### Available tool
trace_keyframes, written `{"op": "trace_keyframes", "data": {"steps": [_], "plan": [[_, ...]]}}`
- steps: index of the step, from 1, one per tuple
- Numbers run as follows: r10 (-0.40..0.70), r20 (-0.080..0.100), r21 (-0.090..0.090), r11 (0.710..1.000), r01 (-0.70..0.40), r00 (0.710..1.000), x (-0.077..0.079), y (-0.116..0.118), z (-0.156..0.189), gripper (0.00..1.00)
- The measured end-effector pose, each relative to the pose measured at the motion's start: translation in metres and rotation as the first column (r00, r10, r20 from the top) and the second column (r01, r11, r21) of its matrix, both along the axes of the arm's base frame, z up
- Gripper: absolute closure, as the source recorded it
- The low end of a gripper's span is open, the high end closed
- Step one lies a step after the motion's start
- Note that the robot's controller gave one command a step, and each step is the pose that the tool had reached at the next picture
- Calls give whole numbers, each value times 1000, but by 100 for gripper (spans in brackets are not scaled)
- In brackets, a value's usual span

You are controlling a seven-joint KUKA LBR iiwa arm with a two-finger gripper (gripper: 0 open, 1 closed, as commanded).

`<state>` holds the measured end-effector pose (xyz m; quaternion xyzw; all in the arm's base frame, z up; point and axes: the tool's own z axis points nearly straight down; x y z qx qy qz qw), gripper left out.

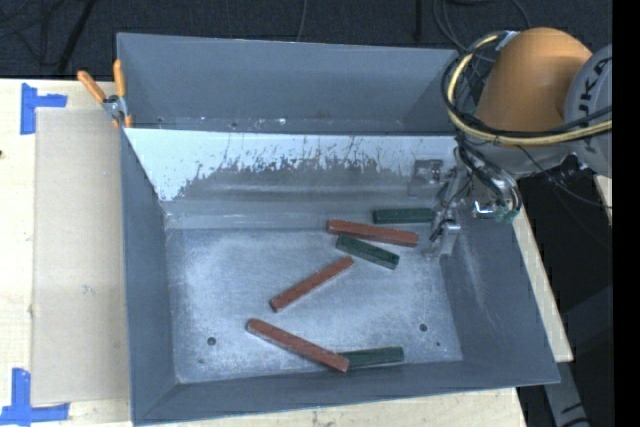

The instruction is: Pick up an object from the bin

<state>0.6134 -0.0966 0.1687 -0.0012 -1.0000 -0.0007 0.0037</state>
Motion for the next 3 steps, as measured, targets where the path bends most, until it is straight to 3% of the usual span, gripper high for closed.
{"op": "trace_keyframes", "data": {"steps": [1,2,3], "plan": [[-74,1,3,997,74,997,-6,81,-52,0],[-110,3,-2,994,110,994,2,46,-102,0],[-105,8,-1,994,105,994,4,47,-99,100]]}}
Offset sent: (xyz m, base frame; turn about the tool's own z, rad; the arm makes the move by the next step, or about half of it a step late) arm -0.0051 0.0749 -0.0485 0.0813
